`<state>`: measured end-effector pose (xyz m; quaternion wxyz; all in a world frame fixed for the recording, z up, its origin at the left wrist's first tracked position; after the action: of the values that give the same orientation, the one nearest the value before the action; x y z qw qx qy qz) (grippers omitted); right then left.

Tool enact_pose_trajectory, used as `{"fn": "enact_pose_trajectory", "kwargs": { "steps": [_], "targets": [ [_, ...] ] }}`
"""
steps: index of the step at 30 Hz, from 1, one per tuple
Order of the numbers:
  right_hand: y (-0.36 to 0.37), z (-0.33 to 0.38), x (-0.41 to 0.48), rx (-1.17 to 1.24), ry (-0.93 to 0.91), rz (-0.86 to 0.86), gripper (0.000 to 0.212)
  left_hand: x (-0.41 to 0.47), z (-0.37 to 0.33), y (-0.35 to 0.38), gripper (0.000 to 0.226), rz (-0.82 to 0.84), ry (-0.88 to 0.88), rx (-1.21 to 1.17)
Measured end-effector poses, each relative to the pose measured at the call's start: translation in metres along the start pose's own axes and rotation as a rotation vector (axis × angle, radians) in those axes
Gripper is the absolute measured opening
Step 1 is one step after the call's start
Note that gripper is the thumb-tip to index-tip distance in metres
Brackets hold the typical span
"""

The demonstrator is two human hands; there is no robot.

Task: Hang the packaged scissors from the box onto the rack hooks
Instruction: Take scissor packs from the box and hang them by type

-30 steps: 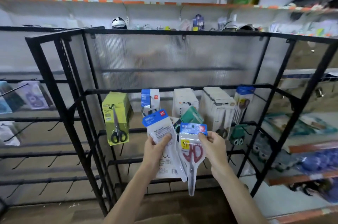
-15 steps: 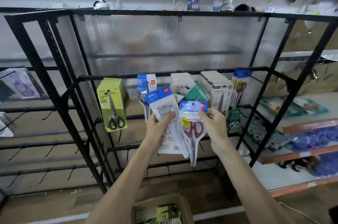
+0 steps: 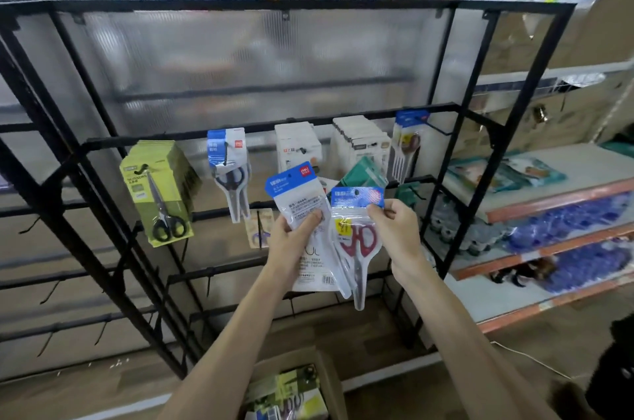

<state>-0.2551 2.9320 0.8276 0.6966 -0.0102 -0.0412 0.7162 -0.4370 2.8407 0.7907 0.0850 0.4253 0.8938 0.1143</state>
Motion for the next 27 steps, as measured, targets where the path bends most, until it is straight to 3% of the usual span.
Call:
{"fn": "enact_pose_trajectory", "kwargs": {
  "steps": [4, 17, 27],
  "targets": [
    [-0.034, -0.008, 0.02, -0.005, 0.01, 0.023, 0.01, -0.002, 0.017, 0.037, 0.031, -0.018, -0.028, -0.025],
    [-0.177, -0.038, 0.138, -0.039, 0.024, 0.041, 0.032, -0.023, 0.079, 0.16, 0.018, -0.225, -0.108, -0.051],
    [-0.168, -0.004, 0.236, -0.054, -0.047, 0.013, 0.025, -0.007, 0.082, 0.179, 0.018, -0.237, -0.044, 0.087]
  ]
}}
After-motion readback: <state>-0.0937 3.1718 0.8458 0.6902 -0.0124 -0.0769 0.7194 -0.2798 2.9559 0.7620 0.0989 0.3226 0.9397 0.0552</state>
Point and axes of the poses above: each hand's wrist, its own x-axis towards the middle knuckle, its own y-axis out of the palm, z = x × y, the point moved 7 cm from there along x, towards the middle knuckle, and after that the axes turned 7 degrees about -z, right-handed, at the moved point
